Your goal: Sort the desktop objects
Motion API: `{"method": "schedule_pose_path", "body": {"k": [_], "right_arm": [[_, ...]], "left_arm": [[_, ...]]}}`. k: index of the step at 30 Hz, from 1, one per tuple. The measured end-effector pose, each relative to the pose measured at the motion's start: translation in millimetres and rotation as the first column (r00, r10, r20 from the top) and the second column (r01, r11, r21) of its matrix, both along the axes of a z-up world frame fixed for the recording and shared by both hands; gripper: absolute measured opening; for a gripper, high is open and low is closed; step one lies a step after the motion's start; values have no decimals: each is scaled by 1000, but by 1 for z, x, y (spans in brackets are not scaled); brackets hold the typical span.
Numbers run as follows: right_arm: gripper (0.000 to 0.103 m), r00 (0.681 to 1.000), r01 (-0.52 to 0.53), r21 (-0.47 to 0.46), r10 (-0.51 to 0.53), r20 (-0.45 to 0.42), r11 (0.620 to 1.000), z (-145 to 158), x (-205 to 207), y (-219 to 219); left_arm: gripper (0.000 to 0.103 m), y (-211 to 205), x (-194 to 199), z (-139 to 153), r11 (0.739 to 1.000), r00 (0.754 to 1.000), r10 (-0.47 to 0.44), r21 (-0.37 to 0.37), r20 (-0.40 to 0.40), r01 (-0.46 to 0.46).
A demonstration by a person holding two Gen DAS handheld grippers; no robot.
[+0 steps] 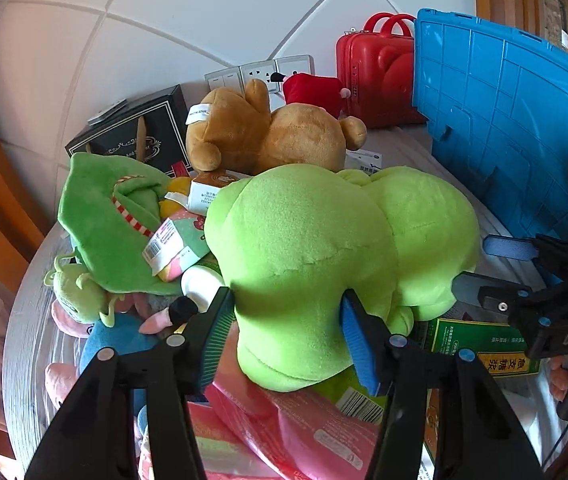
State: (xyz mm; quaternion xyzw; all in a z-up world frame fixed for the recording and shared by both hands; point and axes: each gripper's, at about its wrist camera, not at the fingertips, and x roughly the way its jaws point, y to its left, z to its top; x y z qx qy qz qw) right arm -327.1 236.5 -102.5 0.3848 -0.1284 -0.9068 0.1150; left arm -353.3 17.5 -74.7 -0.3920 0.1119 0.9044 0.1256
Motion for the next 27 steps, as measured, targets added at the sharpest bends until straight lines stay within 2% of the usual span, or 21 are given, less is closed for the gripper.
{"method": "schedule_pose_path", "body": {"k": [1,2,3,5,7,9,10,12,13,15,17,18,19,20,21,23,27], "right_arm": [[98,1000,-5,-18,5,5,1000,-6,-6,2],[98,1000,-7,-30,7,17,1000,-13,-14,2],[97,999,-19,-53,21,32,998,-19,-20,3],[87,997,-58,-93,62,47,994,-24,-29,-2],[86,997,-68,-61,69,23,996,-16,-29,-9],[86,997,-74,-61,75,11,995,-8,-27,-13],[86,997,-76,-51,76,14,996,-6,-27,-14],[88,996,-88,-31,89,30,996,-5,-28,-15],[93,995,-90,-27,92,41,996,-7,-29,-14],[102,996,-74,-18,75,54,997,-14,-31,-10],[103,996,-57,-25,58,68,998,-24,-37,-8],[103,995,-58,-30,60,82,998,-29,-42,-8],[103,993,-64,-38,68,99,997,-35,-47,-10],[95,991,-69,-39,73,112,997,-39,-51,-13],[91,992,-67,-25,70,109,997,-39,-51,-16],[81,997,-47,17,45,70,999,-28,-44,-21],[79,1000,-26,35,26,7,999,4,-29,-23]], "left_arm": [[67,1,1,-1,1000,1000,-9,-1,4,9],[77,1,4,-1,1000,1000,-8,-8,-2,8],[78,2,10,0,1000,1000,-13,-12,-10,13],[79,6,21,3,999,999,-49,-7,-3,49],[84,15,24,-2,997,998,-64,-54,2,64],[86,21,13,-13,993,1000,-24,-116,13,25],[86,19,5,-19,992,1000,10,-125,25,-7],[92,11,-10,-29,997,997,31,-69,73,-26],[92,9,-15,-33,998,995,34,-46,89,-30],[92,10,-19,-38,1000,995,10,-29,96,-7],[90,14,-18,-42,998,997,-13,-52,77,17],[75,14,-17,-43,999,997,-30,-40,78,33],[72,15,-17,-44,999,995,-38,-30,92,40],[68,16,-15,-43,998,996,-36,-45,81,40],[64,16,-12,-40,998,997,-44,-42,64,47],[62,14,-5,-28,998,998,-48,-27,35,49],[62,9,9,7,998,997,-61,-7,-42,61]]}}
